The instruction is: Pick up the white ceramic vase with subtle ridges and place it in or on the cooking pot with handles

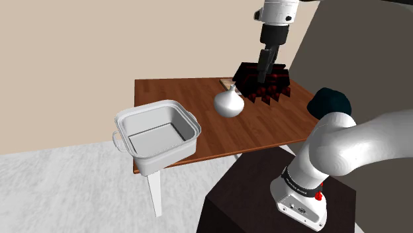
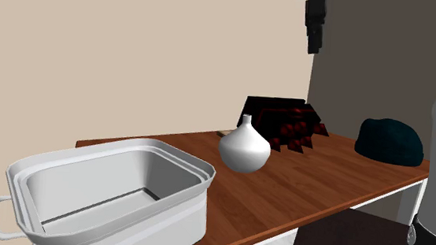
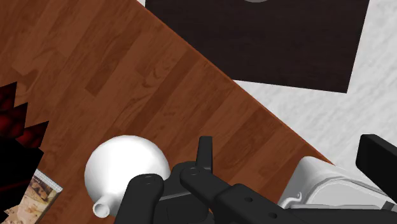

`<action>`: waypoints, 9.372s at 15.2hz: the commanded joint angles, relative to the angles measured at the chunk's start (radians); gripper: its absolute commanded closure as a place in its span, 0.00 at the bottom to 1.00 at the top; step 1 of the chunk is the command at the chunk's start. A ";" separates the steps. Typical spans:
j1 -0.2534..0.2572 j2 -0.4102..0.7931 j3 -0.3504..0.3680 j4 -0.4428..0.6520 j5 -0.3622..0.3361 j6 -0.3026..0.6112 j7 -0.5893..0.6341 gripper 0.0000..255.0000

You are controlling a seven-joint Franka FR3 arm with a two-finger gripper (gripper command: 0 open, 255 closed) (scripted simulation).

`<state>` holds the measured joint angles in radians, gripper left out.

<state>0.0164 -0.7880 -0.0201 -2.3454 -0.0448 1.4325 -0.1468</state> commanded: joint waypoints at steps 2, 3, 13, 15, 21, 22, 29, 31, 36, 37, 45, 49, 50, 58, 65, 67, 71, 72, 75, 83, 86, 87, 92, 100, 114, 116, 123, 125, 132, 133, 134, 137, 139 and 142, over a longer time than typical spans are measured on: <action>-0.005 0.018 -0.015 -0.007 -0.010 0.029 -0.013 0.00; -0.010 0.037 -0.031 -0.013 -0.020 0.059 -0.027 0.00; -0.051 0.292 -0.181 0.005 -0.077 0.341 -0.157 0.00; -0.056 0.354 -0.210 0.025 -0.077 0.392 -0.185 0.00; -0.067 0.558 -0.290 0.115 -0.042 0.527 -0.280 0.00; -0.069 0.594 -0.302 0.134 -0.031 0.546 -0.298 0.00; -0.086 0.771 -0.344 0.220 0.040 0.642 -0.386 0.00; -0.086 0.782 -0.345 0.204 0.045 0.668 -0.389 0.00; -0.087 0.802 -0.346 0.176 0.053 0.716 -0.395 0.00; -0.087 0.802 -0.346 0.176 0.054 0.716 -0.395 0.00; -0.087 0.802 -0.346 0.176 0.054 0.716 -0.395 1.00; -0.087 0.802 -0.346 0.176 0.054 0.715 -0.395 1.00; -0.087 0.802 -0.346 0.176 0.054 0.715 -0.395 1.00; -0.085 0.766 -0.344 0.220 0.038 0.637 -0.384 1.00; -0.084 0.733 -0.341 0.281 0.026 0.545 -0.375 1.00; -0.084 0.725 -0.340 0.301 0.024 0.518 -0.372 1.00; -0.083 0.713 -0.339 0.342 0.020 0.465 -0.369 1.00; -0.082 0.710 -0.338 0.353 0.019 0.452 -0.369 1.00; -0.082 0.704 -0.337 0.387 0.017 0.412 -0.367 1.00; -0.080 0.698 -0.335 0.488 0.016 0.306 -0.366 1.00; -0.080 0.700 -0.334 0.530 0.017 0.265 -0.366 1.00; -0.080 0.701 -0.334 0.545 0.017 0.251 -0.367 1.00; -0.080 0.710 -0.335 0.622 0.020 0.183 -0.369 1.00; -0.014 0.663 -0.251 0.627 0.020 0.132 -0.220 1.00; 0.132 0.702 -0.063 0.755 0.056 0.043 0.112 1.00; 0.153 0.725 -0.039 0.794 0.061 0.027 0.158 1.00; 0.230 0.844 0.042 0.985 0.068 -0.041 0.317 1.00; 0.254 0.891 0.063 1.059 0.066 -0.067 0.363 1.00; 0.322 1.022 0.106 1.242 0.053 -0.117 0.470 1.00; 0.321 1.010 0.106 1.211 0.054 -0.097 0.470 1.00; 0.320 1.000 0.106 1.181 0.055 -0.078 0.469 1.00; 0.318 0.973 0.105 1.101 0.057 -0.025 0.466 1.00; 0.317 0.958 0.105 1.052 0.058 0.009 0.465 1.00; 0.316 0.940 0.104 0.985 0.060 0.058 0.463 1.00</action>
<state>0.3326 0.1601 0.0840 -1.3389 0.0142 1.4754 0.3158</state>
